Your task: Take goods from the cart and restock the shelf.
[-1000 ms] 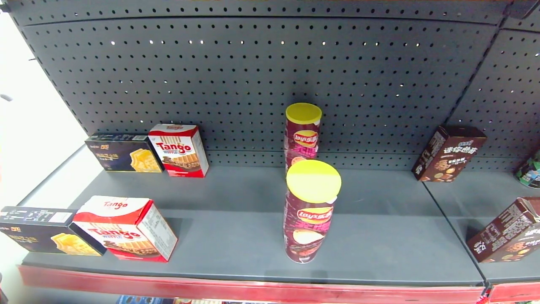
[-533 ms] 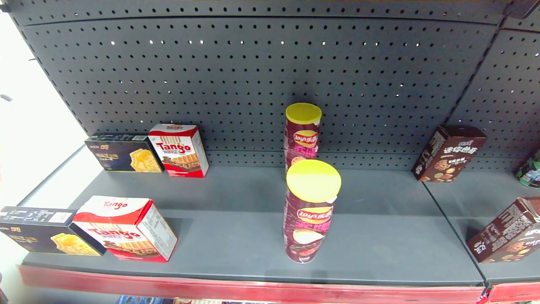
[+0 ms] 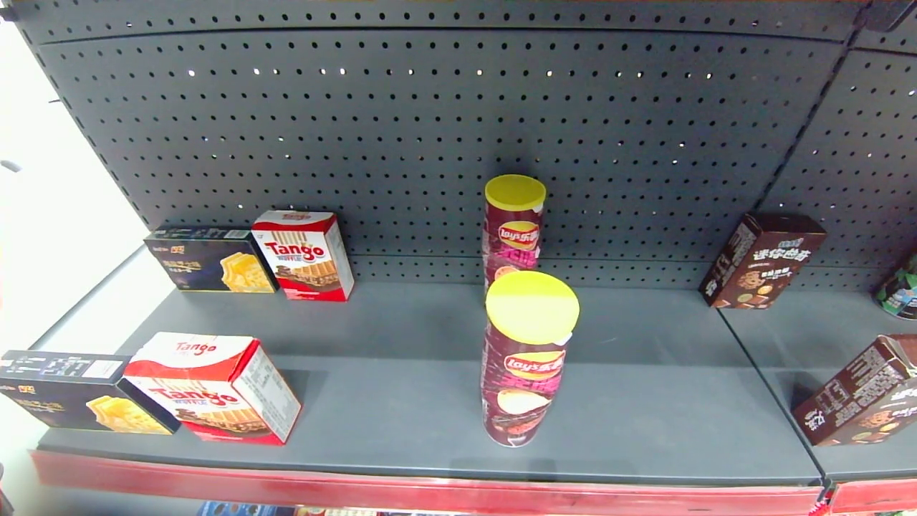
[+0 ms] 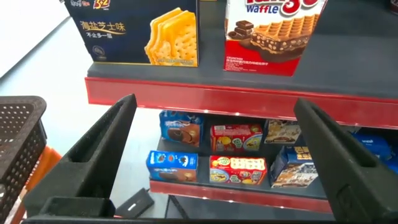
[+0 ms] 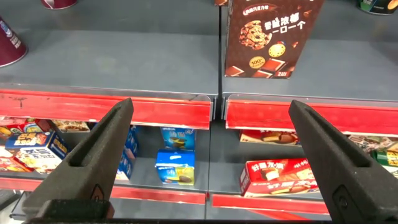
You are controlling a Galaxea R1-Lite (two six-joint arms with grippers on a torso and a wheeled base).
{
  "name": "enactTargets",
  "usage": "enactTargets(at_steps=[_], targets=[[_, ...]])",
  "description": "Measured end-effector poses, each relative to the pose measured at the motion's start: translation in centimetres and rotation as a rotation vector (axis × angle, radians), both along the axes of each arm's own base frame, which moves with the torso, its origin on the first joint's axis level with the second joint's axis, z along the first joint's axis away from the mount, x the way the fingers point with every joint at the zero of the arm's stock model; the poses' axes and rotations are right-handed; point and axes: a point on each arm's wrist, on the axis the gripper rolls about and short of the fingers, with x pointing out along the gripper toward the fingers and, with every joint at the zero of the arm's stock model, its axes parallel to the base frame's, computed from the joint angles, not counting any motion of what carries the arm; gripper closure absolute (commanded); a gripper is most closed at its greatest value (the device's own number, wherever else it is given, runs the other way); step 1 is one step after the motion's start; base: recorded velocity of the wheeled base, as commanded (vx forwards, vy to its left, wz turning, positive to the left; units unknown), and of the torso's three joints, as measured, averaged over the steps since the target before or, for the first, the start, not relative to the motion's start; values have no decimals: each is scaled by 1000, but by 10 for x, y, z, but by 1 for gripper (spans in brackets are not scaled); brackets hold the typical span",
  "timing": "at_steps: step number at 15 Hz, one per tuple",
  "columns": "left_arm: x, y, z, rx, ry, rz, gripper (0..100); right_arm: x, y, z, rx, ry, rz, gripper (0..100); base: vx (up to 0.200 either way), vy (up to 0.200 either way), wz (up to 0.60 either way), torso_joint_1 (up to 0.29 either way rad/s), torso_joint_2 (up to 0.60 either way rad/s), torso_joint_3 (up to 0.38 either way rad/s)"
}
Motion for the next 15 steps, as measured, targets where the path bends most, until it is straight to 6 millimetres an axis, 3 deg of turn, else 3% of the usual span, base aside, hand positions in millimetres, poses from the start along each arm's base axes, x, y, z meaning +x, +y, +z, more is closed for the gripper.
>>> enactTargets(at_steps=[7, 9, 15], targets=[[0, 0, 0, 2, 0, -2, 0, 0, 0, 0, 1, -1, 0, 0, 0, 0, 0, 0, 0, 0], [0, 0, 0, 1, 0, -3, 0, 0, 0, 0, 1, -1, 0, 0, 0, 0, -600, 5, 0, -2], [0, 0, 0, 1, 1, -3, 0, 0, 0, 0, 1, 0, 0, 0, 0, 0, 0, 0, 0, 0]])
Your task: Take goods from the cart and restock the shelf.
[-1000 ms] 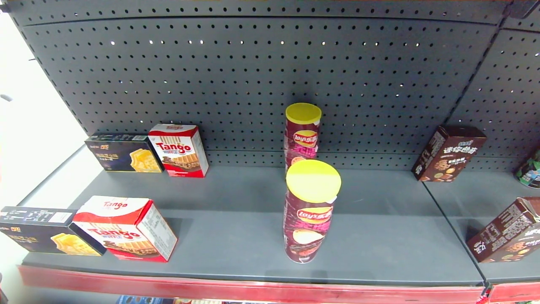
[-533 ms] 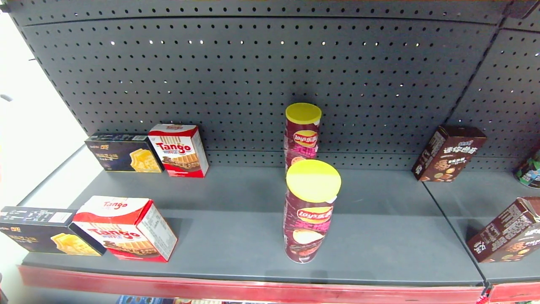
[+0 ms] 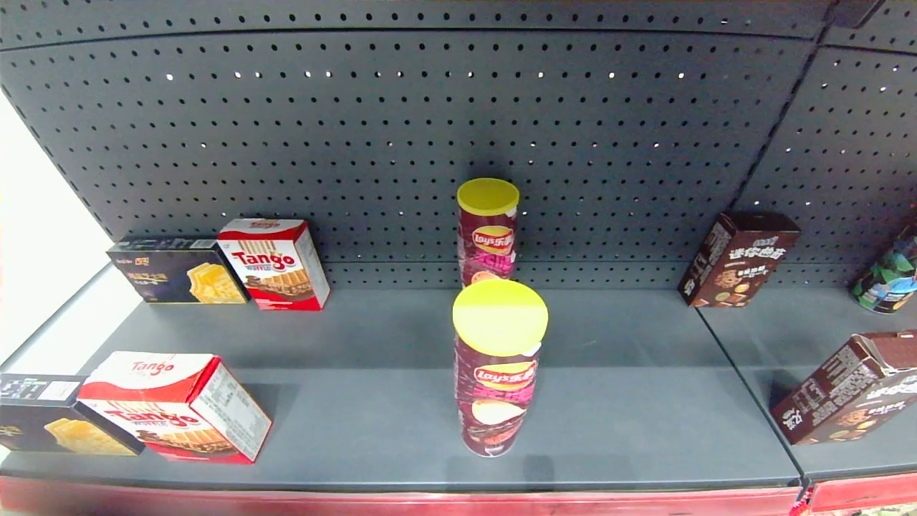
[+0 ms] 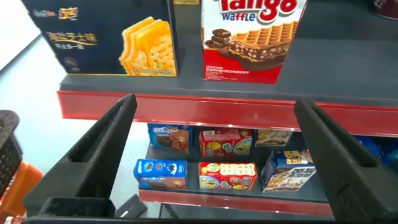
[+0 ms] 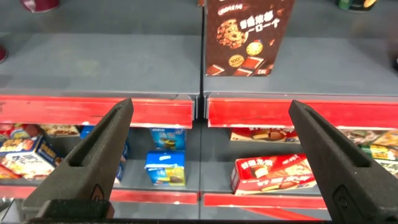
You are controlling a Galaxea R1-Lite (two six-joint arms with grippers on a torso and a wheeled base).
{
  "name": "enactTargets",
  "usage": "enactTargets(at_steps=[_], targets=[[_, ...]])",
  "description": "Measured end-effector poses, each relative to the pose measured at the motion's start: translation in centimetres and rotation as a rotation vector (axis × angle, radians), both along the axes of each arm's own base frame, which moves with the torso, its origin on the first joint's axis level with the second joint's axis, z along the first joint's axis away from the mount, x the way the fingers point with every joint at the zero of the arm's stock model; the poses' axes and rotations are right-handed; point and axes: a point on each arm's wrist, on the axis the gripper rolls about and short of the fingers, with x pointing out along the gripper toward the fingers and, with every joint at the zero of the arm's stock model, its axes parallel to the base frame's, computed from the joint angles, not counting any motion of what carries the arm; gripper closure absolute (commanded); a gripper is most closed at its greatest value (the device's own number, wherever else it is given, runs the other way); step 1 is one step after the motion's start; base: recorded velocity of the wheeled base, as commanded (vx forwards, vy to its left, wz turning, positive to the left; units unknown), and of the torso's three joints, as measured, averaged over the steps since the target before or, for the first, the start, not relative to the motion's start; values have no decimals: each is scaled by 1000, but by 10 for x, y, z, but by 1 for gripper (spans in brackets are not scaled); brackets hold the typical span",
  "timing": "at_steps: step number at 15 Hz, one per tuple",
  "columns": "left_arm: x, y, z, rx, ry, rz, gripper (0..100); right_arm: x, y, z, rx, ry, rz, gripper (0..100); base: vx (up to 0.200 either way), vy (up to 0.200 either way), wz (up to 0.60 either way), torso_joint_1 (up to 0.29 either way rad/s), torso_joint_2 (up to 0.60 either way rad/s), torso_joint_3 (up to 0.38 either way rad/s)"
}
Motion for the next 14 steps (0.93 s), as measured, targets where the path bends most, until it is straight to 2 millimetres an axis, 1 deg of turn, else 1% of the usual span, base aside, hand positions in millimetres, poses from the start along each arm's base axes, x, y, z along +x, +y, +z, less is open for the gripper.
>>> enactTargets(at_steps=[7, 9, 14], targets=[[0, 0, 0, -2, -1, 0, 0, 0, 0, 0, 0, 0, 0, 0, 0, 0, 0, 0, 0, 0], [0, 0, 0, -2, -1, 0, 0, 0, 0, 0, 0, 0, 0, 0, 0, 200, 0, 0, 5, 5], [0, 0, 0, 0, 0, 1, 0, 0, 0, 0, 0, 0, 1, 0, 0, 0, 0, 0, 0, 0]])
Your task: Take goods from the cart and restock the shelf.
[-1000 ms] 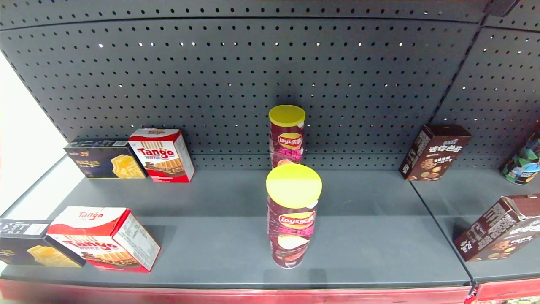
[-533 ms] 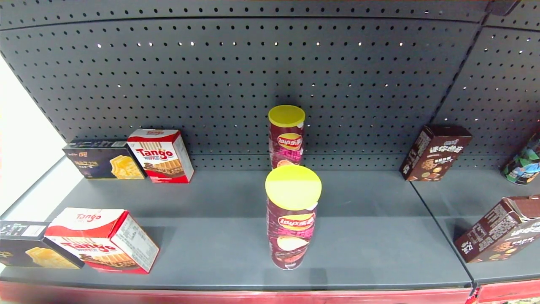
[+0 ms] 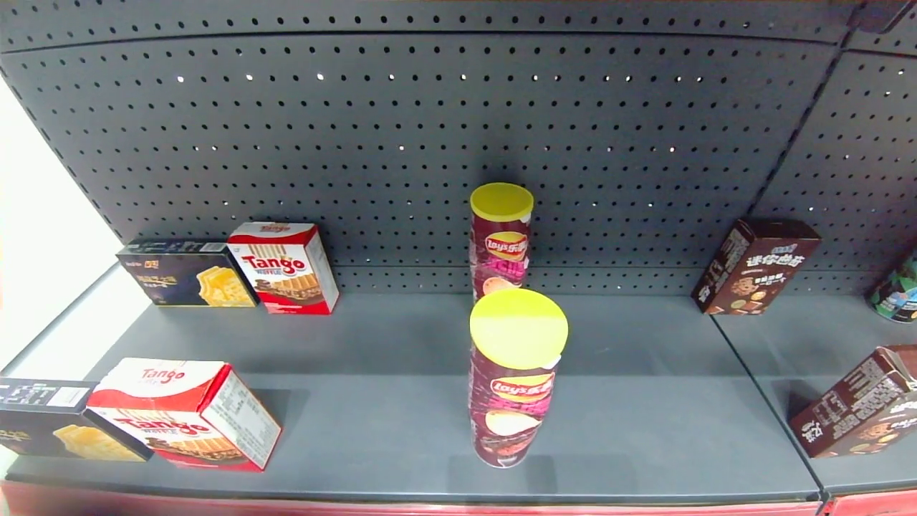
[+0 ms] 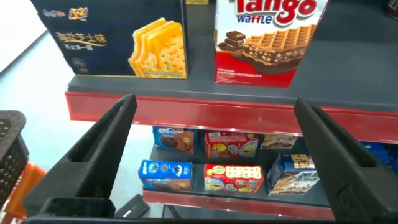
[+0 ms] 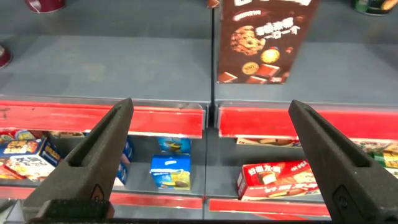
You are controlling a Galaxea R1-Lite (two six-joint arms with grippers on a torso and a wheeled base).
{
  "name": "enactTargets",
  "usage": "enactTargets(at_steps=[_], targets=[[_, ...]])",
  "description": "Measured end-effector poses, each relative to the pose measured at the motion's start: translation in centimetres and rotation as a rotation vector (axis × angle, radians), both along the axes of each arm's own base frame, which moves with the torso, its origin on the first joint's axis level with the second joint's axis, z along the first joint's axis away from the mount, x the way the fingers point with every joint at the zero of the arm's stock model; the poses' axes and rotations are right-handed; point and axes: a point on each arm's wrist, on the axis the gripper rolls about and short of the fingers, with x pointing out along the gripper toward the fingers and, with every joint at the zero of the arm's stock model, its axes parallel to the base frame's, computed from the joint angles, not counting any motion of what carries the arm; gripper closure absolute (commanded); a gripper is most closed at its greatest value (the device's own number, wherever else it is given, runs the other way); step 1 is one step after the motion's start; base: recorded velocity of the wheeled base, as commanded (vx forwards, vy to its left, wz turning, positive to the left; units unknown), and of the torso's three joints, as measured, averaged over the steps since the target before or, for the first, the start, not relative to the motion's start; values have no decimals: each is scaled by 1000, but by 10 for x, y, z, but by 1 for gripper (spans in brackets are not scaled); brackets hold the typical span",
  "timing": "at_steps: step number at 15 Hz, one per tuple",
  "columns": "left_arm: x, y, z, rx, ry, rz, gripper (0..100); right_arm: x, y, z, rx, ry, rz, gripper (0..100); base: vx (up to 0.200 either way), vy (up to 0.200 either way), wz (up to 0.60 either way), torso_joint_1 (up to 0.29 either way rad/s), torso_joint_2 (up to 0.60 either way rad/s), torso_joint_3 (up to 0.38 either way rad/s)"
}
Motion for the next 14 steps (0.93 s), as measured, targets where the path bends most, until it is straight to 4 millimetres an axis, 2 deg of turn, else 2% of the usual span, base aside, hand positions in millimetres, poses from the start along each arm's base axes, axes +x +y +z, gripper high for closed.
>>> enactTargets(at_steps=[2, 10, 11, 14], targets=[[0, 0, 0, 3, 0, 0, 0, 0, 0, 0, 0, 2, -1, 0, -100, 0, 0, 1, 1, -1], [0, 0, 0, 3, 0, -4, 0, 0, 0, 0, 0, 2, -1, 0, 0, 0, 0, 0, 0, 0], [0, 0, 0, 3, 0, -3, 0, 0, 0, 0, 0, 2, -1, 0, -200, 0, 0, 7, 2, -2], [0, 0, 0, 0, 1, -3, 0, 0, 0, 0, 0, 3, 0, 0, 0, 0, 0, 0, 0, 0]])
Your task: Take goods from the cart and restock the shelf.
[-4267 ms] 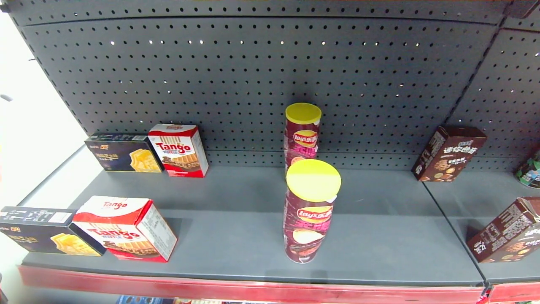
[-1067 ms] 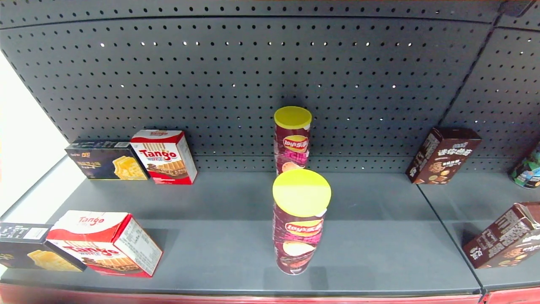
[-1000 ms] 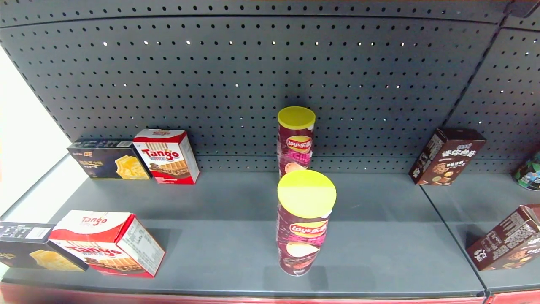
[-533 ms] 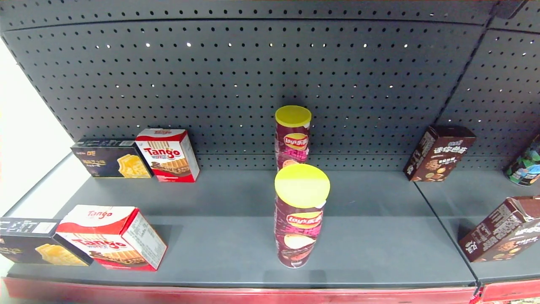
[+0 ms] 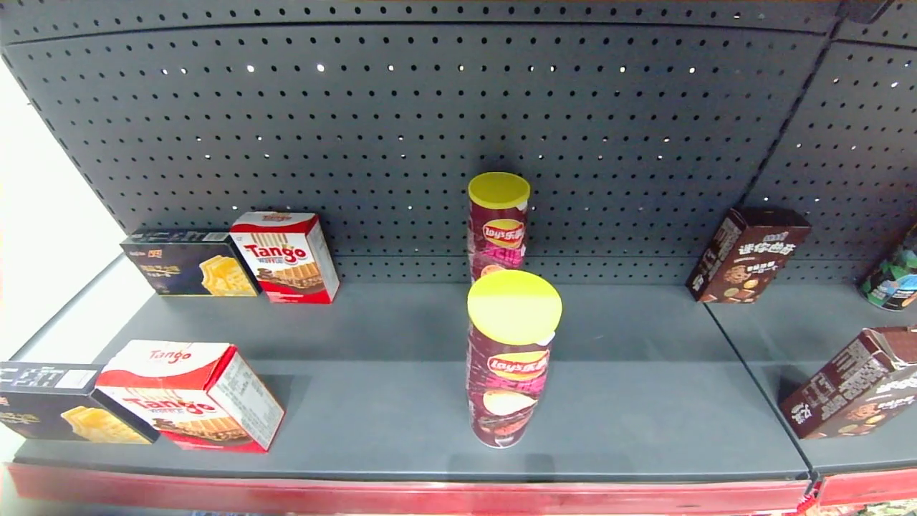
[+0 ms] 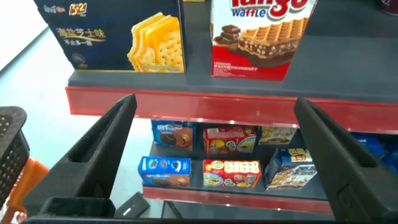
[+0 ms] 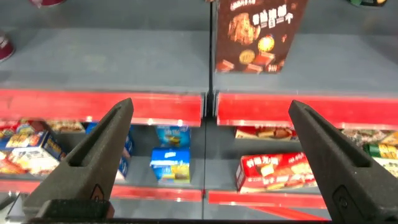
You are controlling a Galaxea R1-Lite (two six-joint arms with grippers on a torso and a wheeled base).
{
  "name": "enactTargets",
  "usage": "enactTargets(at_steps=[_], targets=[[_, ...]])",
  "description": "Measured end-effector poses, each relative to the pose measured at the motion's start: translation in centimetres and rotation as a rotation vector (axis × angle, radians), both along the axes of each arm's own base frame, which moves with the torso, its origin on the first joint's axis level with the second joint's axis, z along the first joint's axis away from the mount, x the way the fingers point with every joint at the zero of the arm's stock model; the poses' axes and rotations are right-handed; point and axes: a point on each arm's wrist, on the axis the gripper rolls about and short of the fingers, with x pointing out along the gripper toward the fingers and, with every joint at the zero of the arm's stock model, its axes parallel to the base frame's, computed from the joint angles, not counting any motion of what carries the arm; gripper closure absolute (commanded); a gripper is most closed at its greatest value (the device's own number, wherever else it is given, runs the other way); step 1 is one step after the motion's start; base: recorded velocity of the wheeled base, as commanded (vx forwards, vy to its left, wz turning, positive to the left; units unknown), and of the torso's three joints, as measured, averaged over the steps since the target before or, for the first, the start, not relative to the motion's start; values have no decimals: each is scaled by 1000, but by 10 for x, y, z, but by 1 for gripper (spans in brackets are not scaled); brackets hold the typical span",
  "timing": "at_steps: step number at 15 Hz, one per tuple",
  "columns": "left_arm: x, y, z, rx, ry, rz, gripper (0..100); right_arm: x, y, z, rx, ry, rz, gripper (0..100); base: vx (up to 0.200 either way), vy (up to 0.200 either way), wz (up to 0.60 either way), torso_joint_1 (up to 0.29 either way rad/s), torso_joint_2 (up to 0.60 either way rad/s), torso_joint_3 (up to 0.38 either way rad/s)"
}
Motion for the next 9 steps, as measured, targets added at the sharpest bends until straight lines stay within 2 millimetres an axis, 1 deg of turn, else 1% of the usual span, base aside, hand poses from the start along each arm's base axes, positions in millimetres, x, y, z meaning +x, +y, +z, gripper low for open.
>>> enactTargets(at_steps=[9], targets=[[0, 0, 0, 0, -1, 0, 0, 0, 0, 0, 0, -1, -1, 0, 0, 0, 0, -6, -1, 1]])
